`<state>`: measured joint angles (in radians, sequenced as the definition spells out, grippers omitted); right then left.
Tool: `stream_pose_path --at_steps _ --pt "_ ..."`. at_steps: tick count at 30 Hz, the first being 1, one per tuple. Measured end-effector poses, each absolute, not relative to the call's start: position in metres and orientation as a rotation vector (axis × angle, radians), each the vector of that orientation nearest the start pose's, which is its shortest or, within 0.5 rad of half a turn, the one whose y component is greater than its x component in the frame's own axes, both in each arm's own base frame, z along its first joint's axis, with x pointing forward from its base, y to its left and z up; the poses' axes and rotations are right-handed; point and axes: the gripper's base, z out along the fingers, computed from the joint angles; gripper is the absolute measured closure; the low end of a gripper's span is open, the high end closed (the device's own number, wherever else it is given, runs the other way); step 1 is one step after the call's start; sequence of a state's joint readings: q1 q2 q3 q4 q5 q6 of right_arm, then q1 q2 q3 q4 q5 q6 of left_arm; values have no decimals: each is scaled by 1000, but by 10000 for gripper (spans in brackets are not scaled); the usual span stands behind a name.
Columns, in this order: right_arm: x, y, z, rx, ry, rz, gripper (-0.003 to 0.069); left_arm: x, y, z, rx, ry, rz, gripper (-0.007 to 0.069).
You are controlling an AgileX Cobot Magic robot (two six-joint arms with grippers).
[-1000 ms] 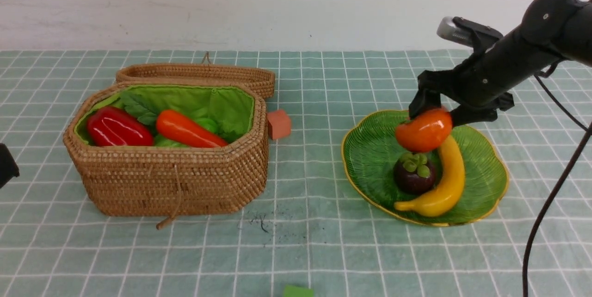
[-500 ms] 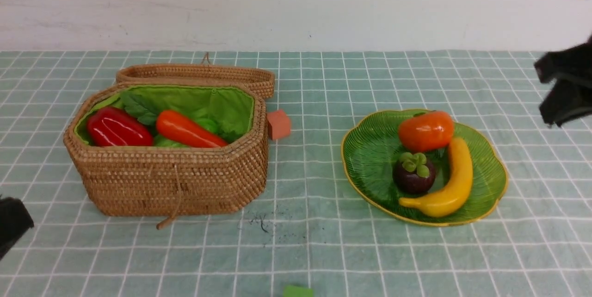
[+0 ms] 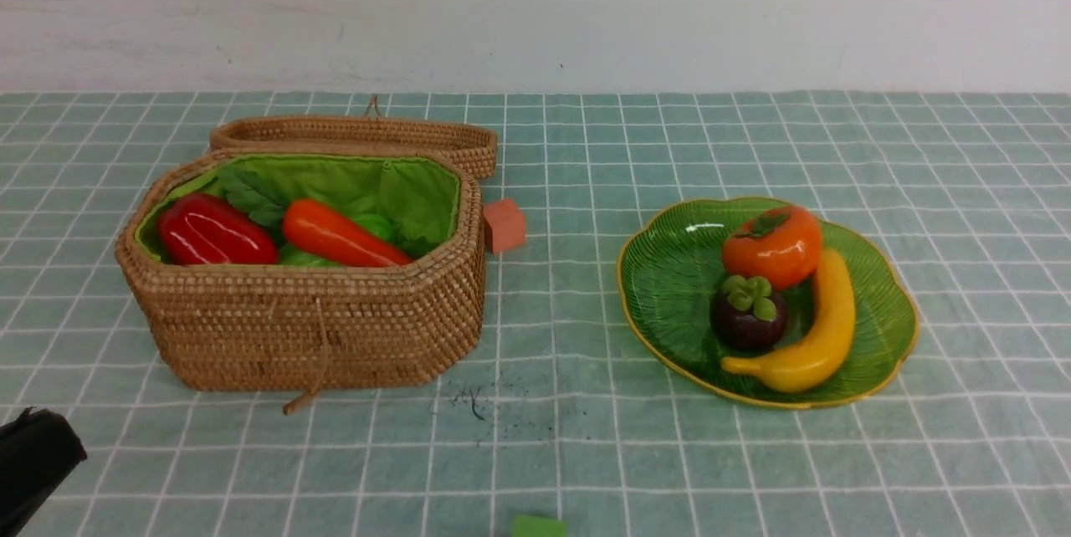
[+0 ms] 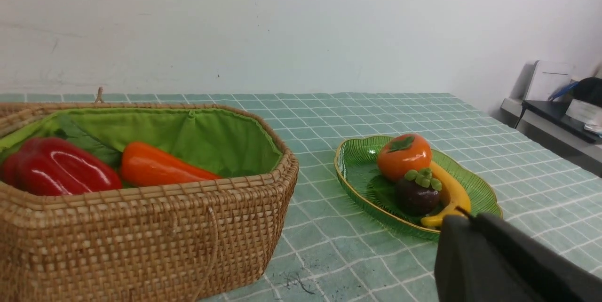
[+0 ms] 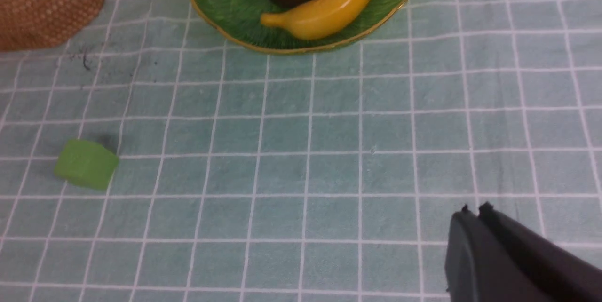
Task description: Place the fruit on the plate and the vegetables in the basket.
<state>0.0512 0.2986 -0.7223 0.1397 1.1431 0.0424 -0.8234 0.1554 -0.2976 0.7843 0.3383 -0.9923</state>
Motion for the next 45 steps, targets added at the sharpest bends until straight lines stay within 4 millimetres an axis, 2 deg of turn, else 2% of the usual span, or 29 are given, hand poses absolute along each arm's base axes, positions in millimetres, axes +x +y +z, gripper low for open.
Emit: stream_pose_path --at_steps 2,5,10,15,18,21,23,25,28,29,30,32,45 --pt "14 12 324 1 2149 227 658 53 -25 282 284 1598 -636 637" --pt "12 11 314 41 2077 248 655 53 -25 282 284 1598 -635 637" --pt "25 10 300 133 1993 292 647 53 -25 282 284 1598 -635 637" --pt "34 10 278 157 2030 285 638 53 -25 282 284 1598 -635 637" --pt "36 10 273 163 2034 286 636 53 -25 282 284 1598 -635 636" --pt "40 9 273 152 1986 278 664 53 -25 282 284 1599 -635 634" --pt "44 8 264 120 1943 233 676 53 -25 282 284 1599 -635 634" --pt "47 6 252 98 1898 186 677 53 -25 282 284 1599 -635 632" --pt "52 3 217 104 1823 125 677 53 -25 282 283 1600 -633 629" --pt "52 2 215 105 1820 123 677 53 -25 282 283 1600 -633 629" --pt "53 2 198 103 1814 104 677 53 -25 281 282 1602 -632 628" --pt "53 1 179 89 1831 79 677 53 -25 281 281 1604 -630 627" --pt "52 0 174 94 1865 66 676 55 -22 278 260 1640 -595 621"
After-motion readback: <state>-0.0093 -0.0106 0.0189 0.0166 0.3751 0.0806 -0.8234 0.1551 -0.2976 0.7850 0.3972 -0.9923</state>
